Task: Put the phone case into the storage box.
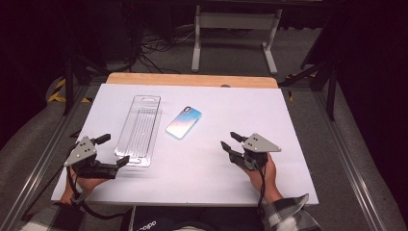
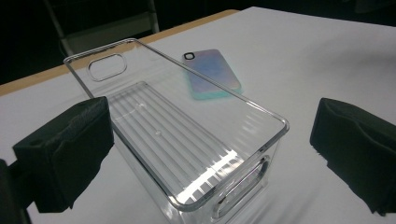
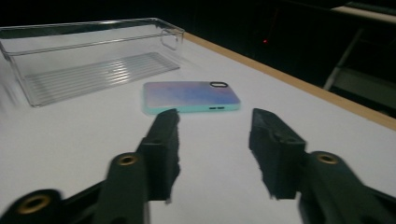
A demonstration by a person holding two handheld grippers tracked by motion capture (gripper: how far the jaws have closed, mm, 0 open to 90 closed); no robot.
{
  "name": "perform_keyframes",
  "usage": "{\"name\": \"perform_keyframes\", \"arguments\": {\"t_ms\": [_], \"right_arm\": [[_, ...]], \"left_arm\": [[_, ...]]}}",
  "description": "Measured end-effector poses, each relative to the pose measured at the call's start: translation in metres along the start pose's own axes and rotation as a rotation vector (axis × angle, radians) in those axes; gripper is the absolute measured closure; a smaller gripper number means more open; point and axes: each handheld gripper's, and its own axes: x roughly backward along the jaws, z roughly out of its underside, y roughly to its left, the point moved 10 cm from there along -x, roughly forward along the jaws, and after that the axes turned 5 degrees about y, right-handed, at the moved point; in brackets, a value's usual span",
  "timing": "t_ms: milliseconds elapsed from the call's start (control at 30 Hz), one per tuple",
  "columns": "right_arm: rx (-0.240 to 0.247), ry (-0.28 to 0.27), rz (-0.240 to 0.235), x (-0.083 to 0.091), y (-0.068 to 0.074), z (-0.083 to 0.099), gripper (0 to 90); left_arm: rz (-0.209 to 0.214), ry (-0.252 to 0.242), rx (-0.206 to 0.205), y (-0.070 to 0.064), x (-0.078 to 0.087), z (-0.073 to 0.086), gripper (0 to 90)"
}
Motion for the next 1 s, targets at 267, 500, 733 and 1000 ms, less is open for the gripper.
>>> {"name": "perform_keyframes", "arguments": {"t_ms": [267, 500, 733, 1000], "right_arm": [[-0.012, 0.072, -0.150, -0.051, 0.012, -0.018, 90.0], [0.015, 0.132, -0.235, -0.098, 0.027, -0.040, 90.0], [0.032, 0.215, -0.301, -0.146, 0.049, -0.053, 90.0], [0.105, 0.283, -0.307, -0.192, 0.061, -0.054, 90.0]], "left_arm": [[0.011, -0.012, 0.008, -0.001, 0.000, 0.001, 1.9], [0.018, -0.011, 0.011, 0.000, 0.000, 0.002, 2.4], [0.024, -0.004, 0.006, 0.000, 0.001, 0.003, 3.1], [0.007, -0.014, 0.002, 0.001, 0.006, 0.006, 3.5]]}}
